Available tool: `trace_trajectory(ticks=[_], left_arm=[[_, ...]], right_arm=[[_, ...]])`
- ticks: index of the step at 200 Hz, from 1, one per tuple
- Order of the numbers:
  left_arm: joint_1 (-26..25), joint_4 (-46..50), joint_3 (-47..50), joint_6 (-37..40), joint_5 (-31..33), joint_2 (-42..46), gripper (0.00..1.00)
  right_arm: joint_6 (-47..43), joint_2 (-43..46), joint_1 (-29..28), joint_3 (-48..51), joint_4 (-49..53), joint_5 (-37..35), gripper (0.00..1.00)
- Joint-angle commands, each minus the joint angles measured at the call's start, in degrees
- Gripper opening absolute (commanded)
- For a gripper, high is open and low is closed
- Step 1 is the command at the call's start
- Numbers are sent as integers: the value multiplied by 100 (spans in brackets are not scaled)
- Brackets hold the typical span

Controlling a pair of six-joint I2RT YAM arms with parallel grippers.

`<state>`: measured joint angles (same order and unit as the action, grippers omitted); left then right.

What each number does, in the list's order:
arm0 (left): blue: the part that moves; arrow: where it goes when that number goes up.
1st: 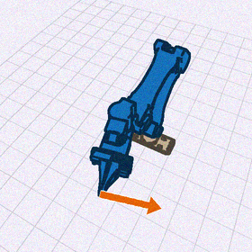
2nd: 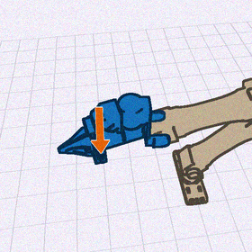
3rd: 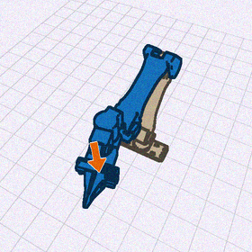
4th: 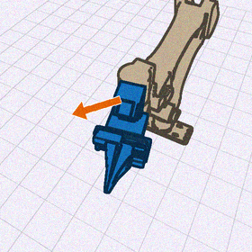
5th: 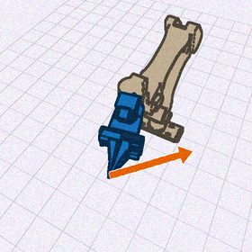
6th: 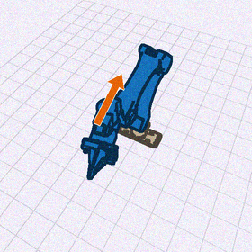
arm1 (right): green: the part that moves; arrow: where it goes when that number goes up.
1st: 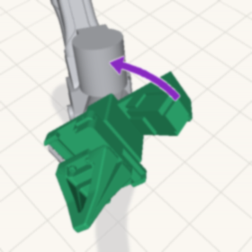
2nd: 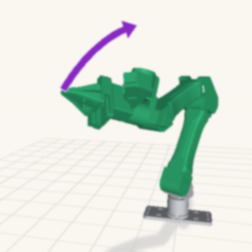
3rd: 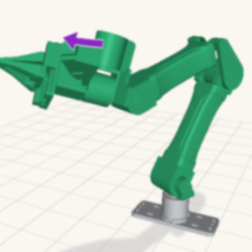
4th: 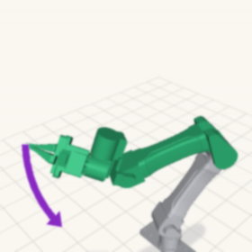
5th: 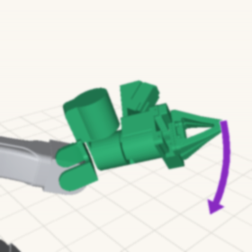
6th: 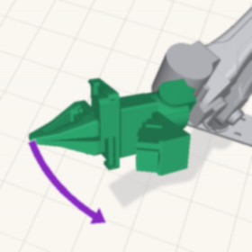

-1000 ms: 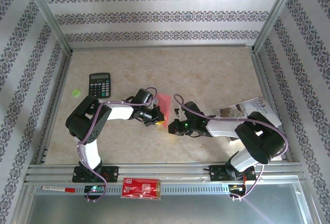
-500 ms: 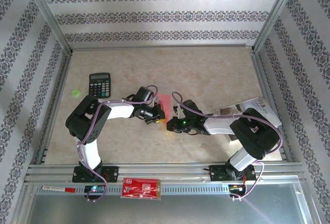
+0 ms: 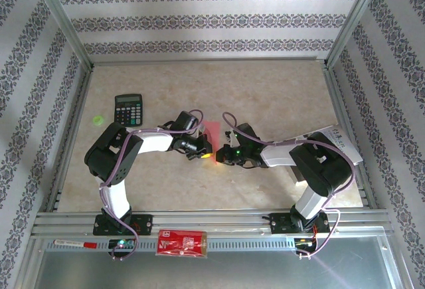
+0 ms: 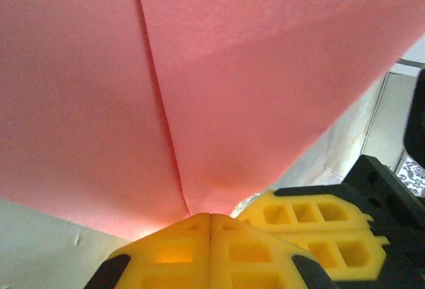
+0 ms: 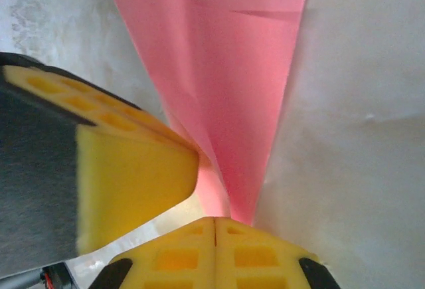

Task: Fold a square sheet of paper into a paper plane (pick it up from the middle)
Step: Fourth fold the wing at the center of the table.

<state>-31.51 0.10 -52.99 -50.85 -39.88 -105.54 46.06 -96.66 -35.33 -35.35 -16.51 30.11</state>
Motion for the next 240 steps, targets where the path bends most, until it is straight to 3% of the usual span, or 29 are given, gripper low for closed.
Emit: trace_trajectory(ticks=[1, 86, 138, 198, 240], left_arm=[[-40, 230, -194, 166, -10, -7, 3], [170, 611, -749, 506, -139, -255, 10], [177, 663, -674, 501, -20, -157, 11], [-81, 576, -299, 270, -114, 215, 11], [-332, -26, 57, -118, -256, 349, 10]], right_arm=[[-131, -158, 59, -3, -1, 66, 0], [-363, -232, 70, 99, 655, -24, 0], [-752, 167, 10, 150, 1740, -92, 0], [-801, 596, 16, 388, 2150, -95, 0], [-641, 521, 66, 398, 2004, -159, 0]])
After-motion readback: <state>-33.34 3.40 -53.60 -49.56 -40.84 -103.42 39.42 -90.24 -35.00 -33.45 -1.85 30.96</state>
